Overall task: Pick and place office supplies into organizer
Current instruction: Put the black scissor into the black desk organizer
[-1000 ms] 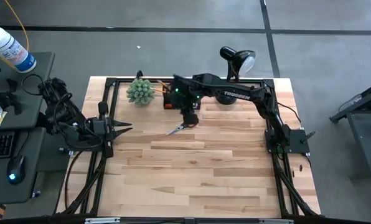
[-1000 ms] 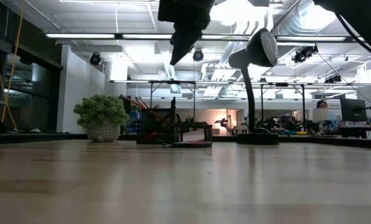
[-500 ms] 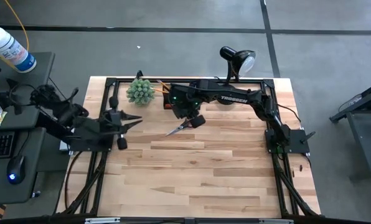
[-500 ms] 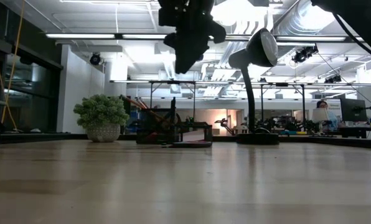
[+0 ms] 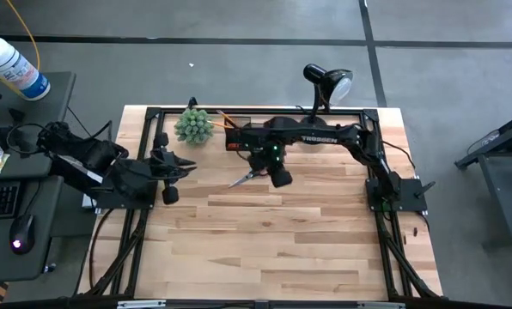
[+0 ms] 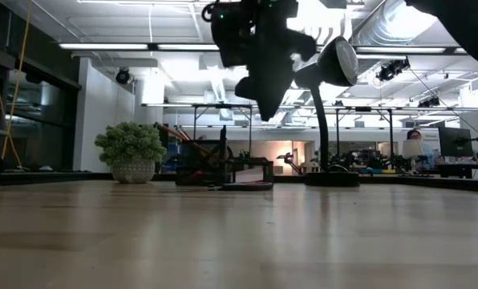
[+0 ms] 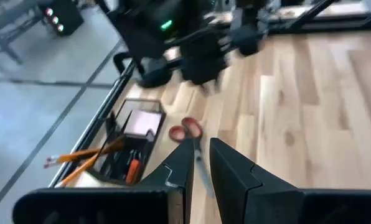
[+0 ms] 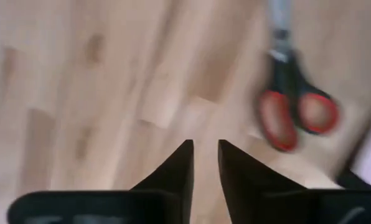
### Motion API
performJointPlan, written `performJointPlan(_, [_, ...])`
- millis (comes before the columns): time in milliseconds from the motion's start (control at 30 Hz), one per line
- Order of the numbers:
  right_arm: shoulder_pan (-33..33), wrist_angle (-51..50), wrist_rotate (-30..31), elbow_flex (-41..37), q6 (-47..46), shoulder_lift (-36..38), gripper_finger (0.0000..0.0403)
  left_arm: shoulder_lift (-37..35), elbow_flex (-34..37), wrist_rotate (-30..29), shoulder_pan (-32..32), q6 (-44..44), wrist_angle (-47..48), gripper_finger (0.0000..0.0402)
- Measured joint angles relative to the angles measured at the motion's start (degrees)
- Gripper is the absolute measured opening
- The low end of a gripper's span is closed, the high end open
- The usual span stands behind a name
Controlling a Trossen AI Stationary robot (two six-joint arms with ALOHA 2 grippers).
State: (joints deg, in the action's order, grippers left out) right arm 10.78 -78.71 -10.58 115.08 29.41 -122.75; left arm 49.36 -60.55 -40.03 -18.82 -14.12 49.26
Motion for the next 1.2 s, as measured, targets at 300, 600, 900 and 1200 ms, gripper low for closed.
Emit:
performJointPlan(300, [-4.1,0.7,-2.7,-11.1,-2.4,5.9,0.0028,4.7,0.0,6.3,9.7,-1.3,0.2,0.0042])
performJointPlan(600, [-11.3,12.7,-1.1,-30.0,-16.6,21.0,0.0001,14.3,0.0,20.1,21.0,3.4,-9.2,0.0042])
performJointPlan(900, [-20.0,29.2,9.7,-49.1,-41.4,36.3,0.0001,26.7,0.0,23.8,28.0,4.9,-22.7,0.0042])
performJointPlan(1200, [-26.4,39.0,19.4,-51.6,-54.0,39.7,0.0003,37.0,-0.4,32.4,33.2,2.0,-30.1,0.0071])
